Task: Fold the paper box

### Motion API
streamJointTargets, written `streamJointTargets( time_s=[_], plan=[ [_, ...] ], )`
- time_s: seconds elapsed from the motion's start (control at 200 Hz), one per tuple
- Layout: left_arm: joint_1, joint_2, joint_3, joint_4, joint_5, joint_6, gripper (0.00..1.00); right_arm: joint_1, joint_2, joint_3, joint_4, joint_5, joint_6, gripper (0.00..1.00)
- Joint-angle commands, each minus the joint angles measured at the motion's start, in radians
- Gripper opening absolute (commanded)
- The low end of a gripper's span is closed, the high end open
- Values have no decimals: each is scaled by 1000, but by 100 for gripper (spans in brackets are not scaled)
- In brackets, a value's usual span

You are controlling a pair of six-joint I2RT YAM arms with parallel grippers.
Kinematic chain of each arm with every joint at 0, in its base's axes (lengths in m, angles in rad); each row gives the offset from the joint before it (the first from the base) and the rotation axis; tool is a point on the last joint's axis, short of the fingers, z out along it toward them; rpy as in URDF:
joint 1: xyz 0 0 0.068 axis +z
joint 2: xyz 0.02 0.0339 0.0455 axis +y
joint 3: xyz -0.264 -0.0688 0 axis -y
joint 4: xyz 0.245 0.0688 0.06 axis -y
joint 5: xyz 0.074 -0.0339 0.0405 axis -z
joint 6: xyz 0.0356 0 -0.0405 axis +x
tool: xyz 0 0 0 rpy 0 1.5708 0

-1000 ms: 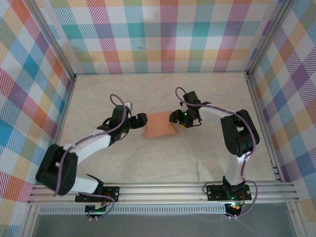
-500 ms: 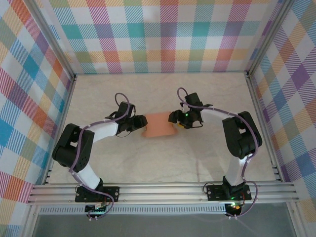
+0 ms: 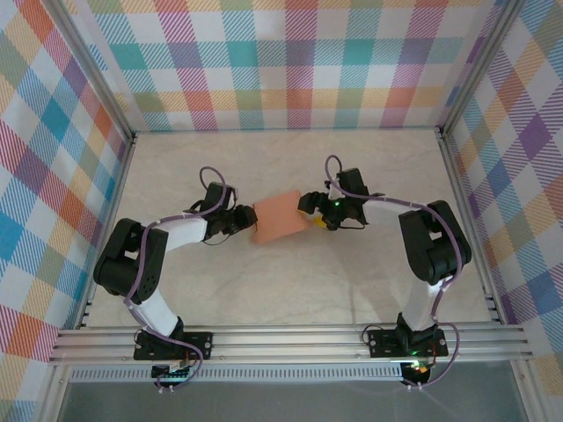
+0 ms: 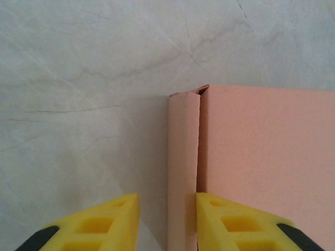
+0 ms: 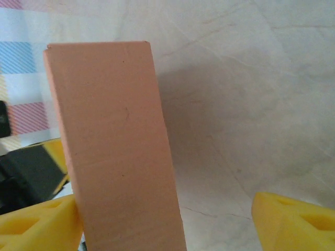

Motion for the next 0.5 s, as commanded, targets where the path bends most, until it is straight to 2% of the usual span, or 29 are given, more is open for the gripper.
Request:
streamJointTargets(
  time_s=[0.0, 0.095, 0.34, 0.41, 0.495],
  plan=[
    [23, 4, -45, -50, -6, 1, 31, -4, 43, -9, 157, -134, 73, 82],
    [26, 5, -46, -49, 3, 4, 30, -4, 63, -11, 231, -204, 101, 78],
    [26, 21, -39, -46, 12, 11, 31, -4, 63, -12, 265, -248, 121, 53],
    [26, 18, -40, -38, 14, 11, 34, -4, 54, -12, 253, -243, 121, 46],
    [26, 5, -42, -36, 9, 11, 45, -5, 42, -9, 228, -237, 120, 44]
  ],
)
